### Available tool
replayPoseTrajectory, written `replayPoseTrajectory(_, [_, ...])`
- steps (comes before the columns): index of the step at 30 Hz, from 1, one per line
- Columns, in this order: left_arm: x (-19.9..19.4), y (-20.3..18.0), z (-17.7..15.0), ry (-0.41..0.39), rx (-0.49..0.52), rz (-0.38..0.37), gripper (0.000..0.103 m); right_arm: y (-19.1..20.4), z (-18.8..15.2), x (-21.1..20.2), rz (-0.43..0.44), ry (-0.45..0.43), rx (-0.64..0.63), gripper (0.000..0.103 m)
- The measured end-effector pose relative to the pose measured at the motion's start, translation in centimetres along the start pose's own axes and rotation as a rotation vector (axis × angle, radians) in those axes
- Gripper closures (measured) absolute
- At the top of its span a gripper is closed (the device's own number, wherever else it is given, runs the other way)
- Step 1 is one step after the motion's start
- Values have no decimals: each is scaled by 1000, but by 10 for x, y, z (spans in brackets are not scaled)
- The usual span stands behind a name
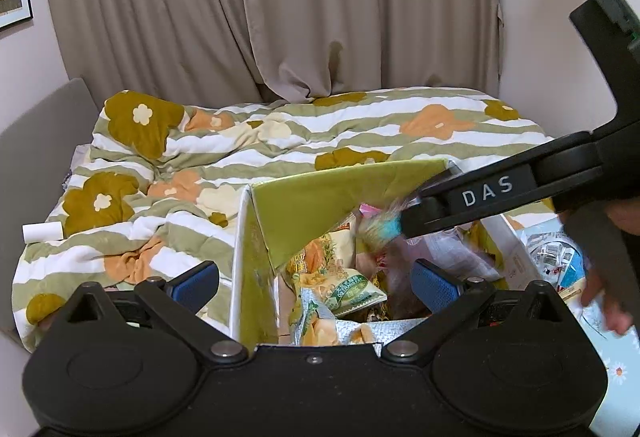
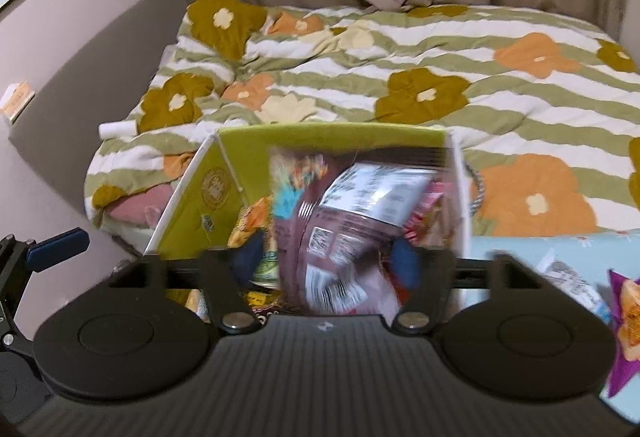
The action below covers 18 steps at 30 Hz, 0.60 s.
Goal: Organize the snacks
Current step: 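Carry both bags into the yellow-green box and open both grippers, then move both tools back over the snack pile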
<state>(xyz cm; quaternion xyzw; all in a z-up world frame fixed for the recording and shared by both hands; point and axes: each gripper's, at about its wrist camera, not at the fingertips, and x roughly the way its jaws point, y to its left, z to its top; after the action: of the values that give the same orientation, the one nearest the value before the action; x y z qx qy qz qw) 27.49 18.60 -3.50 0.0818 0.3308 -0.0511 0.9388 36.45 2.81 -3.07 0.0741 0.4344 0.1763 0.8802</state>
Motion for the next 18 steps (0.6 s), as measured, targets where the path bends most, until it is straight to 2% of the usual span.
replayPoseTrajectory(10, [-2, 4, -2, 3, -16, -19, 0, 7, -10, -6, -23, -28, -22, 0])
replayPoseTrajectory(18, [-22, 1, 2, -32, -29, -8, 0, 9, -13, -37, -24, -79, -26, 0])
